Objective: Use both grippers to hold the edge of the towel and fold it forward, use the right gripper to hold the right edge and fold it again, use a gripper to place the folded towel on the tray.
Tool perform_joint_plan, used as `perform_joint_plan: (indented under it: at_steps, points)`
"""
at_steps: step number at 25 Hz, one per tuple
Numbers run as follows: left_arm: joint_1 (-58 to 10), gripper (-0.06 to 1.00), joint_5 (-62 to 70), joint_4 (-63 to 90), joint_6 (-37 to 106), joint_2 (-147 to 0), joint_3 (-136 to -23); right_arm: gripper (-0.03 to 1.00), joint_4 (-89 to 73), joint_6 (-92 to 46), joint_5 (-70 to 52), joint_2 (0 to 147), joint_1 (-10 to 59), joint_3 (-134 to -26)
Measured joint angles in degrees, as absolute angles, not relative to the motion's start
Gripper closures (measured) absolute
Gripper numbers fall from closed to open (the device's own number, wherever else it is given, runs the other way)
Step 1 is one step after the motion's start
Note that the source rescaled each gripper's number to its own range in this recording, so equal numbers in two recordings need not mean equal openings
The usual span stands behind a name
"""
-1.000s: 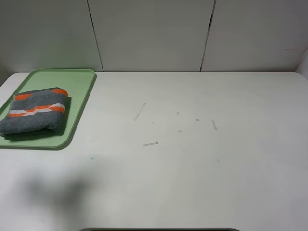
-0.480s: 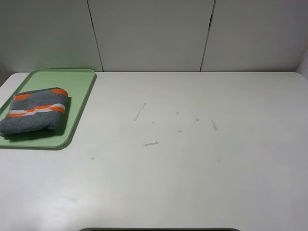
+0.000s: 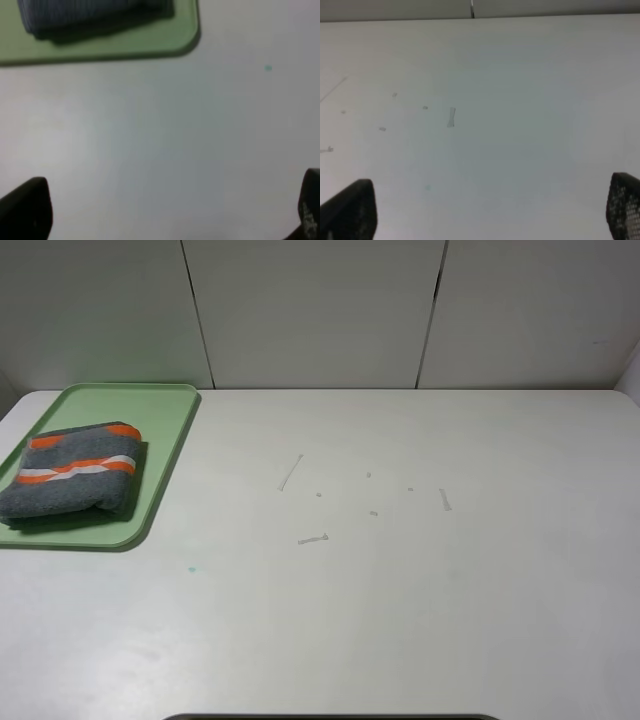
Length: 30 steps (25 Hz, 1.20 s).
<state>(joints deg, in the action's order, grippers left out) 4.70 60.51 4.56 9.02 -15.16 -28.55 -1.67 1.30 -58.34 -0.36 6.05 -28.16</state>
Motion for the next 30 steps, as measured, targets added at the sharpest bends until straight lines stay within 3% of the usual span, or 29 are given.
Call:
perform_joint_plan:
  at_steps: [9,30]
  points:
    - [4.7,-0.06,61.7,9.3,15.2,-0.1,-28.4,-0.03,-1.7,1.3,-58.3,-0.4,6.0,-28.2]
    - [4.7,-0.06,61.9,9.4,15.4,0.2,-28.4,-0.03,-1.7,1.3,-58.3,-0.4,6.0,-28.2]
